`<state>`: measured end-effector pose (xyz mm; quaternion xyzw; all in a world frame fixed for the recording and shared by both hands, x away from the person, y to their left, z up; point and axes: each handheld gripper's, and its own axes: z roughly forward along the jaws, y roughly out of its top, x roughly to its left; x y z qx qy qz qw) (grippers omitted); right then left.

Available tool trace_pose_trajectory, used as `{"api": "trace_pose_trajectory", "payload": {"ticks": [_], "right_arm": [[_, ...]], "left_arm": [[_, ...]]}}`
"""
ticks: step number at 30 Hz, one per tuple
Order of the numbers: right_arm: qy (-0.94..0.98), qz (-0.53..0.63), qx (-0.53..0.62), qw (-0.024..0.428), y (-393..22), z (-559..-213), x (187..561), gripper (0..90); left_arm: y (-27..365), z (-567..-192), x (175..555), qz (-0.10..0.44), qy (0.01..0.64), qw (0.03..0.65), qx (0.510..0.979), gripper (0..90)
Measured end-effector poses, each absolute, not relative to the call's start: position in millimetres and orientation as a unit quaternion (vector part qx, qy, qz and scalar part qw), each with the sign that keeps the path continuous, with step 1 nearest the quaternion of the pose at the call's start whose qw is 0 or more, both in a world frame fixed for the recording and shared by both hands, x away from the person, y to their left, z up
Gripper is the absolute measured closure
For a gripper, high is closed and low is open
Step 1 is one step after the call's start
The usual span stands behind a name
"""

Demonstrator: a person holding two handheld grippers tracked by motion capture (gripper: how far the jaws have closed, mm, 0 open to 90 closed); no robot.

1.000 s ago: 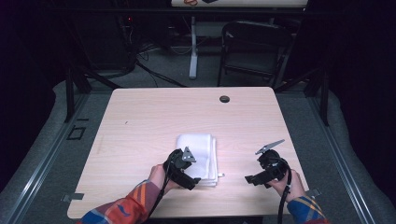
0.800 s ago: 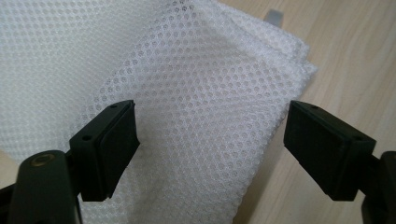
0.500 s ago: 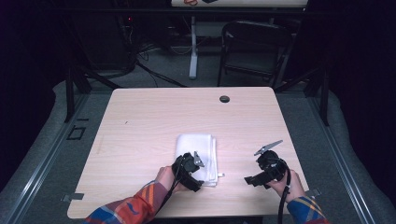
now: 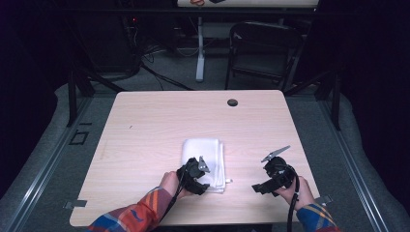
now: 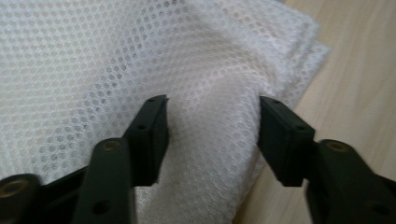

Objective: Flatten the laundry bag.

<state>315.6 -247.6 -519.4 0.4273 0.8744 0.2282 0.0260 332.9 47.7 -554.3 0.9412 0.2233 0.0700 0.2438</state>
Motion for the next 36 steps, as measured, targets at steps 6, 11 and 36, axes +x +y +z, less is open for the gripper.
{"api": "trace_pose_trajectory", "payload": {"ticks": [6, 11, 36], "right_arm": [[0.876, 0.23, 0.423, 0.028, -246, -519, 315, 16.7], [0.874, 0.234, 0.424, 0.032, -245, -519, 314, 17.4], [0.89, 0.24, 0.385, 0.054, -222, -517, 311, 52.0]], "left_arm": [[50, -553, 334, 0.063, 0.224, 0.25, 0.94, 56.8], [53, -552, 336, 0.046, 0.225, 0.262, 0.937, 64.8], [61, -540, 334, 0.056, 0.22, 0.29, 0.93, 83.3]]}}
